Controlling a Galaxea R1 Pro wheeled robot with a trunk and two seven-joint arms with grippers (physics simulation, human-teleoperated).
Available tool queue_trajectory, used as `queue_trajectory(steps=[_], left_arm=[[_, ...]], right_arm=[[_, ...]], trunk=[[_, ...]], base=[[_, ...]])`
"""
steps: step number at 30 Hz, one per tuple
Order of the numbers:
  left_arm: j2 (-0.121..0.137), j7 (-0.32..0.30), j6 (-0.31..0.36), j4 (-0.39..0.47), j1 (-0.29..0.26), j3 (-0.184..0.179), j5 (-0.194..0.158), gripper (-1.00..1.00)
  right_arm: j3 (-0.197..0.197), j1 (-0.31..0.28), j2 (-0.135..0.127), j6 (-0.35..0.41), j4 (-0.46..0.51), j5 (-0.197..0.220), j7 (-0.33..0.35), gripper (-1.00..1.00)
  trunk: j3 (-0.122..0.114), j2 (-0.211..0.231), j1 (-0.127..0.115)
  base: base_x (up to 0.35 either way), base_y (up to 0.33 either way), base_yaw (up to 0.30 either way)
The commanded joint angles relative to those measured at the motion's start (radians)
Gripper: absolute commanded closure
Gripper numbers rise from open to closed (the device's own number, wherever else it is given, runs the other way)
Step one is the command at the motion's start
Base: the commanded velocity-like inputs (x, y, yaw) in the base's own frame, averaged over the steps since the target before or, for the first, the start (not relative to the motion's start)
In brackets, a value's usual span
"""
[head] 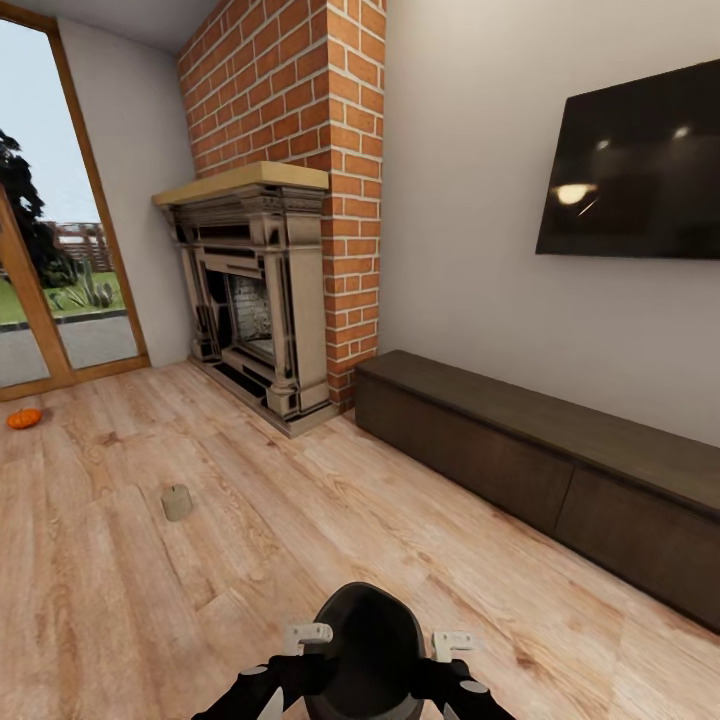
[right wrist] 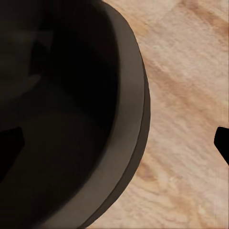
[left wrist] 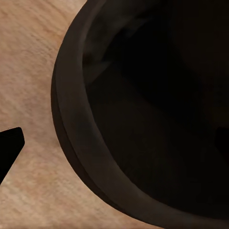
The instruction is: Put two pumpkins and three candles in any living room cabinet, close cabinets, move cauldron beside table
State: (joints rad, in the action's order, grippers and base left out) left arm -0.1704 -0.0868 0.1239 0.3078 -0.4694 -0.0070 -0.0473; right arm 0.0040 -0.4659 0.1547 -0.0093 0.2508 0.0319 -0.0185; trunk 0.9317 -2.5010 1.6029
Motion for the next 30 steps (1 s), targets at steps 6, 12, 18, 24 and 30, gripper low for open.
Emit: queue_trajectory(steps=[6,12,18,24,30], left_arm=[[0.000,-0.002,0.007,0.002,0.000,-0.001,-0.005,-1.00],[-0.001,-0.002,0.007,0.002,0.000,-0.001,-0.005,-1.00],[0.000,-0.002,0.007,0.002,0.000,-0.001,-0.005,-1.00],[-0.001,-0.002,0.007,0.002,0.000,-0.001,-0.005,-1.00],[0.000,-0.002,0.007,0.002,0.000,-0.001,-0.005,-1.00]], right_arm=[[0.001,0.000,0.000,-0.003,-0.001,0.003,0.001,-1.00],[0.001,0.000,0.000,-0.003,-0.001,0.003,0.002,-1.00],[0.001,0.000,0.000,-0.003,-0.001,0.003,0.002,-1.00],[0.001,0.000,0.000,-0.005,-0.001,0.003,0.002,-1.00],[0.001,0.000,0.000,-0.007,-0.001,0.003,0.002,-1.00]], trunk=[[0.024,-0.002,0.002],[0.047,-0.003,0.005],[0.067,-0.004,0.007],[0.067,-0.004,0.007],[0.067,-0.004,0.007]], base=[[0.000,0.000,0.000],[0.000,0.000,0.000],[0.000,0.000,0.000],[0.000,0.000,0.000],[0.010,0.000,0.000]])
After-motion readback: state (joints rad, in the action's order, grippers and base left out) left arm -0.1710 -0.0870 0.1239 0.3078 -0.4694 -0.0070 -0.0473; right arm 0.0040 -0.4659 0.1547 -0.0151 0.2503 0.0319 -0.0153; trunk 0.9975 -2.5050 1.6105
